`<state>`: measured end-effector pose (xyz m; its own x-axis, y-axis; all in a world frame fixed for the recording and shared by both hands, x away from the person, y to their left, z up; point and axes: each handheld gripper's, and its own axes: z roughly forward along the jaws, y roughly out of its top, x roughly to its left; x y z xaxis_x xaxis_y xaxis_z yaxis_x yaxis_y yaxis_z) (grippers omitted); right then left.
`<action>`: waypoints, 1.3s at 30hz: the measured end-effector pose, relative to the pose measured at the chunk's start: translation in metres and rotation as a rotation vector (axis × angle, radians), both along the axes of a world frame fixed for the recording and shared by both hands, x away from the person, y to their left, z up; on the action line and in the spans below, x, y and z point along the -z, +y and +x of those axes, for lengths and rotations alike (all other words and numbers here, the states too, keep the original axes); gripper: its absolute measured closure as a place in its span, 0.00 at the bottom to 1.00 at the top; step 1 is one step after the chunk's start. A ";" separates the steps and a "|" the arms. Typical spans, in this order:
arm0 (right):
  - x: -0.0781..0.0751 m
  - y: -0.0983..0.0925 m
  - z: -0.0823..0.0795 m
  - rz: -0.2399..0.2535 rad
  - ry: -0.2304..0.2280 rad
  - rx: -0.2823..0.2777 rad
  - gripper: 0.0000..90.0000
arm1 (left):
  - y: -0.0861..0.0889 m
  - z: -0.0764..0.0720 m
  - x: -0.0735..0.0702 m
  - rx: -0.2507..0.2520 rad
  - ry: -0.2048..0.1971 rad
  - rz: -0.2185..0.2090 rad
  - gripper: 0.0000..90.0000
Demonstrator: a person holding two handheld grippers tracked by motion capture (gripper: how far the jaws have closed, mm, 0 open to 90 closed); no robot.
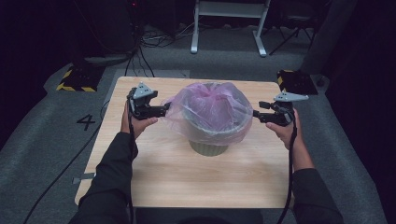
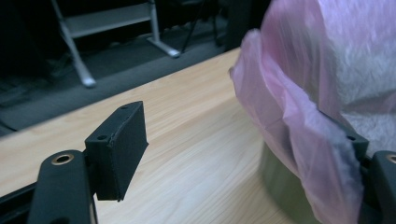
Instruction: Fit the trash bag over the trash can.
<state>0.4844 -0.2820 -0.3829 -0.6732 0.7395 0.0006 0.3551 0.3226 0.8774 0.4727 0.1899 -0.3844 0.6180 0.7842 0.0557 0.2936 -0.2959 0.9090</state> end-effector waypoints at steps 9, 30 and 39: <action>-0.001 0.001 -0.051 -0.092 -0.070 -0.196 0.29 | -0.007 -0.023 0.011 0.110 0.004 0.072 0.24; 0.026 0.030 -0.067 -0.057 -0.149 -0.243 1.00 | -0.022 -0.044 0.043 0.186 0.064 0.059 0.96; 0.054 0.030 -0.061 -0.101 -0.052 -0.269 1.00 | -0.033 -0.041 0.065 0.192 0.103 0.095 0.93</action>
